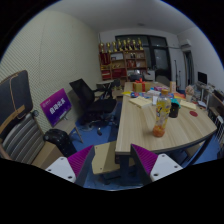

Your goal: Pour water

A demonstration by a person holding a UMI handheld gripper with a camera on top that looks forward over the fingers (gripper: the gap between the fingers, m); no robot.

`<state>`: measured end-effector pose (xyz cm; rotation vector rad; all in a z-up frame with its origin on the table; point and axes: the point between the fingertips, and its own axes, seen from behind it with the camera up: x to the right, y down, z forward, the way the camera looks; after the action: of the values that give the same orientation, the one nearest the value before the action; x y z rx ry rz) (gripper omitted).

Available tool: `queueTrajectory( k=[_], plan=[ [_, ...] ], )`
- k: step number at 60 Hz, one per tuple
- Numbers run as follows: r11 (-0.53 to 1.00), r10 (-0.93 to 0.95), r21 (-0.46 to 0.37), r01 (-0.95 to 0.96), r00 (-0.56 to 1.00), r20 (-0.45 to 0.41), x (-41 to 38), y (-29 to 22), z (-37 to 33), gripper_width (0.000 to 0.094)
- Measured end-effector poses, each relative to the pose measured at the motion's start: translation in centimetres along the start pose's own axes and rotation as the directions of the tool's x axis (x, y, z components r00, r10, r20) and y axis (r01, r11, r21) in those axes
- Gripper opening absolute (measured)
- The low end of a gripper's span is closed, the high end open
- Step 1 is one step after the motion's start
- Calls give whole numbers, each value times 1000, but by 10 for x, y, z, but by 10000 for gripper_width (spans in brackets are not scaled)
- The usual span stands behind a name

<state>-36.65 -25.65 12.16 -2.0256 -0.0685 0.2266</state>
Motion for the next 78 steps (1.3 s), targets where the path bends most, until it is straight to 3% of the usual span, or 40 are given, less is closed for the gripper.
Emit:
queueTrajectory(
  k=[19, 27, 38, 58, 59, 63, 70, 78],
  plan=[
    [1000, 20, 16, -18, 995, -100, 6, -1, 19, 805],
    [995, 7, 99, 10, 984, -176, 67, -25, 24, 802],
    [987, -25, 145, 68, 959, -283, 170, -49, 70, 803],
    [957, -50, 266, 116, 969, -243, 239, -86, 193, 797],
    [955, -62, 267, 127, 969, -240, 235, -87, 199, 790],
    [960, -97, 235, 155, 967, -237, 238, -83, 214, 456],
    [952, -107, 257, 165, 968, -228, 238, -89, 222, 427],
    [972, -111, 184, 144, 978, -178, 239, -89, 233, 411]
  ],
)
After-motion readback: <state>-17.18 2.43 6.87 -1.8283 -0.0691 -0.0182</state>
